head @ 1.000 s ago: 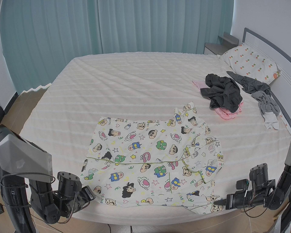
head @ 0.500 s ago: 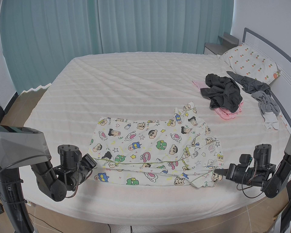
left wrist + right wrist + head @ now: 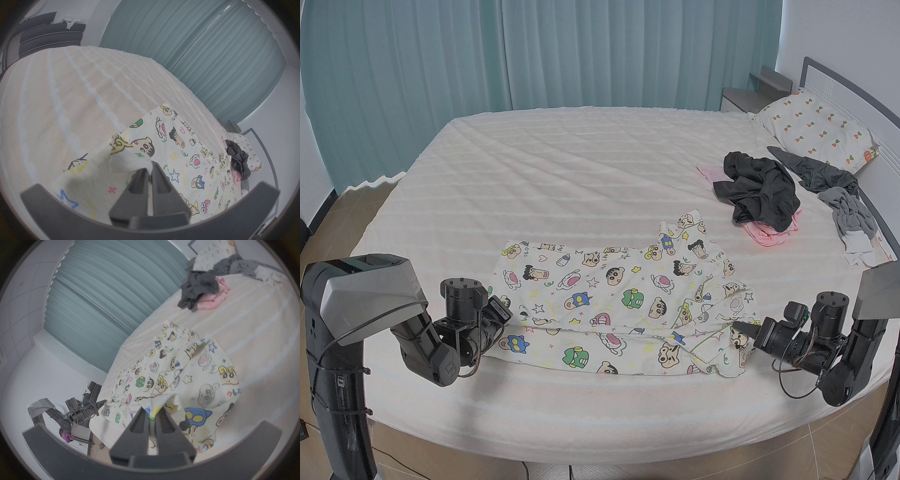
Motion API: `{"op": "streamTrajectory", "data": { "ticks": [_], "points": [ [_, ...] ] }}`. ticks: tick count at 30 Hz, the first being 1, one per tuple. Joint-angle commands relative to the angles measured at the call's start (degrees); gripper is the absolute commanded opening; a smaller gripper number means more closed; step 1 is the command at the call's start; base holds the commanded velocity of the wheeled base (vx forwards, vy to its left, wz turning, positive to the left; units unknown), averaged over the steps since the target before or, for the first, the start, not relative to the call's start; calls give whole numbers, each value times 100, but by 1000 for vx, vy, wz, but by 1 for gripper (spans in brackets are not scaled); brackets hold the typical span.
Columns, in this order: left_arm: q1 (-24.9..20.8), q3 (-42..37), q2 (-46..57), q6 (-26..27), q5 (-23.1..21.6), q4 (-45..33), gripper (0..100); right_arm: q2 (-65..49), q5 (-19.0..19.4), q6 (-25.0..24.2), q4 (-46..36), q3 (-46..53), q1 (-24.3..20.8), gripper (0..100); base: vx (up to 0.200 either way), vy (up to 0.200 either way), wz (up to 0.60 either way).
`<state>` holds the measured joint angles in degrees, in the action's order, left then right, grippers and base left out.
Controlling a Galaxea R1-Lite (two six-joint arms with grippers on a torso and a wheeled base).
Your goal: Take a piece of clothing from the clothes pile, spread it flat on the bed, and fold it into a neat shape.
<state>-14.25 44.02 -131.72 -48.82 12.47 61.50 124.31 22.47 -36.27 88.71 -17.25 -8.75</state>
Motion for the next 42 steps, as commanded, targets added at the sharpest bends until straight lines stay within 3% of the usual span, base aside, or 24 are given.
{"op": "streamTrajectory", "data": {
  "ticks": [1,16,20,22,24,25,26,28,32,33,35,42],
  "points": [
    [28,212,-293,-48,10,-24,100,436,-6,-126,111,-173,-4,100,0,0,0],
    [616,-87,560,-541,98,-24,100,-196,-506,-399,111,-217,339,100,0,0,0],
    [907,-728,1148,-672,-184,-15,100,-838,-858,-1049,103,-6,49,100,0,0,0],
    [994,-983,1333,-822,-500,-15,100,-926,-946,-1216,94,108,-179,100,0,0,0],
    [1232,-1572,1781,-1288,-1370,-15,100,-908,-1157,-1278,32,354,-636,100,0,0,0],
    [1232,-1572,1781,-1288,-1370,-15,100,-908,-1157,-1278,32,354,-636,100,0,0,0],
    [1425,-2011,2089,-1683,-2267,-7,100,-820,-1289,-1304,23,433,-900,100,0,0,0],
    [1733,-2495,2317,-2017,-3356,46,100,-583,-1403,-1322,-12,415,-1146,100,0,0,0],
    [2199,-2706,2379,-2096,-4947,55,100,-38,-1667,-1330,-21,354,-1296,100,0,0,0],
    [2199,-2706,2379,-2096,-4947,55,100,-38,-1667,-1330,-21,354,-1296,100,0,0,0],
    [2348,-2697,2238,-2114,-5413,55,100,243,-1842,-1339,-29,257,-1313,100,0,0,0],
    [2330,-2715,2098,-2131,-5448,73,100,524,-2071,-1559,32,55,-1348,100,0,0,0]
  ]
}}
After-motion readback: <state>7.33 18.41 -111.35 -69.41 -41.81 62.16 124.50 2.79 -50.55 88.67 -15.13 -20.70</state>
